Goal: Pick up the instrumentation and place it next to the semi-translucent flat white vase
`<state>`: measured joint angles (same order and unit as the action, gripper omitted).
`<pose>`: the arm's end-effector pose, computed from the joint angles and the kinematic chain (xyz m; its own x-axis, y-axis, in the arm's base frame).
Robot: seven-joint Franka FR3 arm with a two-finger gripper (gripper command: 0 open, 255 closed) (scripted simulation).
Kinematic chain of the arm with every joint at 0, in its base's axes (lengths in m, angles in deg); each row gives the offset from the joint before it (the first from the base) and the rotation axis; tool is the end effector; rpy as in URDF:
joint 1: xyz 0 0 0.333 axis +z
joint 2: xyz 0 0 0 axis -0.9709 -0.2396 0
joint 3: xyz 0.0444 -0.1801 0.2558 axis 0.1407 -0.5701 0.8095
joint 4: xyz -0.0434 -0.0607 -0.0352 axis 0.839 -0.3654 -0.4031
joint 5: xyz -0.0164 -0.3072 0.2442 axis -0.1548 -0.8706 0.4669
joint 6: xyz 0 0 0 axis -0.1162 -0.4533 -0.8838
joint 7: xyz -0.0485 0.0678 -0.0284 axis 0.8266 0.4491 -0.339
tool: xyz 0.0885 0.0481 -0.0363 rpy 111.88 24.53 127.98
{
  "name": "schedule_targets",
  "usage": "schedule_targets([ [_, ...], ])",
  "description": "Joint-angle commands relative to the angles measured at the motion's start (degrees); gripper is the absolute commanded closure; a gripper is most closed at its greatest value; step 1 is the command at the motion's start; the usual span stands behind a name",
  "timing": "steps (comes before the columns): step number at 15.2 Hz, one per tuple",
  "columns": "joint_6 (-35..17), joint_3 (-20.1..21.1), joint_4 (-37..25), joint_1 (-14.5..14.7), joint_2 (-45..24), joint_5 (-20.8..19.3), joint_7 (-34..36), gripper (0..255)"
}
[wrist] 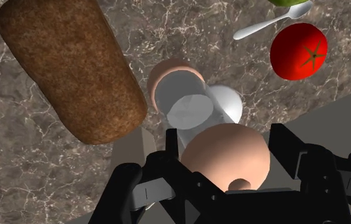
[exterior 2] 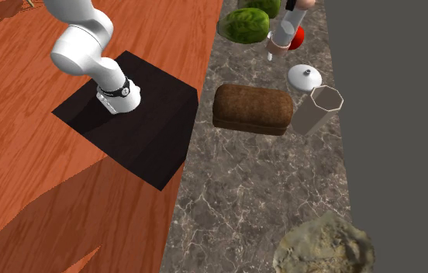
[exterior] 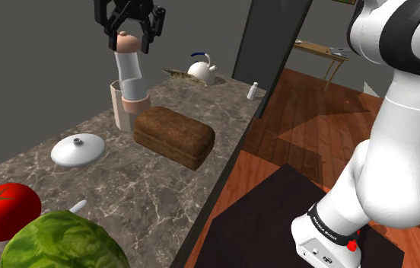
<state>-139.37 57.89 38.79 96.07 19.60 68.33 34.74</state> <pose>0.5408 0.3459 0.6247 0.9958 0.0875 0.0265 0.0906 -0.9825 -0.1629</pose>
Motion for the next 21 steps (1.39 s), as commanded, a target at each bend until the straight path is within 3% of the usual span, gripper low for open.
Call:
schedule_targets([
  [1,-1.8,0.0,2.5,-0.2,0.8,0.2,-0.3,255],
  [21,-18.1,-0.2,21.2,-0.9,3.1,1.2,-2.3,255],
])
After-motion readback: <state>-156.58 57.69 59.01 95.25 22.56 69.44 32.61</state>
